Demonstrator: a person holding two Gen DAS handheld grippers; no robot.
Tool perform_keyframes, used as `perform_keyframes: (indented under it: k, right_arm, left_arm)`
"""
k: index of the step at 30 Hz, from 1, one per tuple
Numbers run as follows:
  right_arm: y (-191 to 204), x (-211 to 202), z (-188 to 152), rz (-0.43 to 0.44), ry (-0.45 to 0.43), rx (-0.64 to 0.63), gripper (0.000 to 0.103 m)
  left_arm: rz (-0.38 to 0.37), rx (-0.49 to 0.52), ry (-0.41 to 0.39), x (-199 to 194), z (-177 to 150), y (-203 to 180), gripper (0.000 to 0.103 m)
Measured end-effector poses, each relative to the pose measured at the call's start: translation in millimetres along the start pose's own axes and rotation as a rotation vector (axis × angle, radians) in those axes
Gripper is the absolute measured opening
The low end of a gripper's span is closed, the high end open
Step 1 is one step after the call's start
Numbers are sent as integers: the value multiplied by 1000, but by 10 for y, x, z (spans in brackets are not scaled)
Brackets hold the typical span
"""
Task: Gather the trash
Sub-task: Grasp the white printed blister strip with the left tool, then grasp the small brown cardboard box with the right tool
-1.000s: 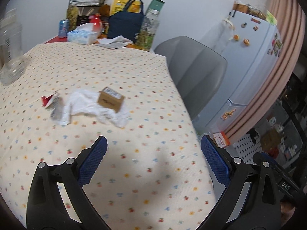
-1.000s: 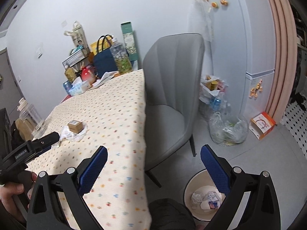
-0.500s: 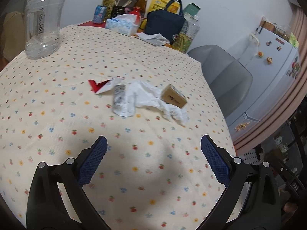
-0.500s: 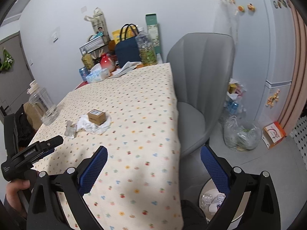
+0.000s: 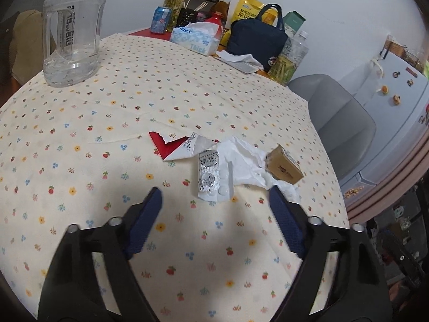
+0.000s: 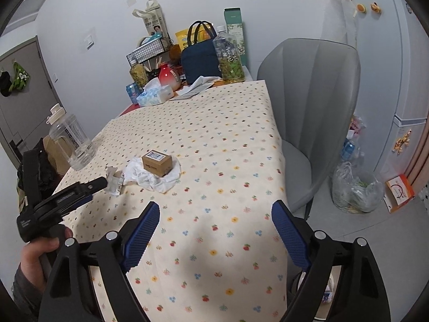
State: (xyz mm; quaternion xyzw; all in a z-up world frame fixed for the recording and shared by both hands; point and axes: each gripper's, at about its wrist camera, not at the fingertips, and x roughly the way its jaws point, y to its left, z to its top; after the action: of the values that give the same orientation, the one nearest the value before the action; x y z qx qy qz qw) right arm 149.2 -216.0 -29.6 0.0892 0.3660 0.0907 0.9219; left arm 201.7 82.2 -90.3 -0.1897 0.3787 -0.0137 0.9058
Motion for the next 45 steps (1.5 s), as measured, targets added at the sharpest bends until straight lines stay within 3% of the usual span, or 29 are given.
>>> perform_keyframes:
  k: [10,15,29,36,39,45]
  right_arm:
    - [62,167,95,14,25,-4,83]
    - [154,232,130,22,33,-25,82]
    - [563,609,220,71,85,-113,70]
    - [773,869,430,78,99,-149,70]
    - [853,985,487,78,104,-161,72]
    - [1015,1268,589,66,121,-157,89]
  left_arm:
    - [11,-13,21,246,108,7,60]
    - [13,-28,48,296,121,48,17]
    - [10,-39,-10,-206,79,226,17]
    - [37,-74,-42,-390,104,461,17]
    - [58,-96,-52,-449,105,590,17]
    - [106,-144,-74,-544,107,852,17]
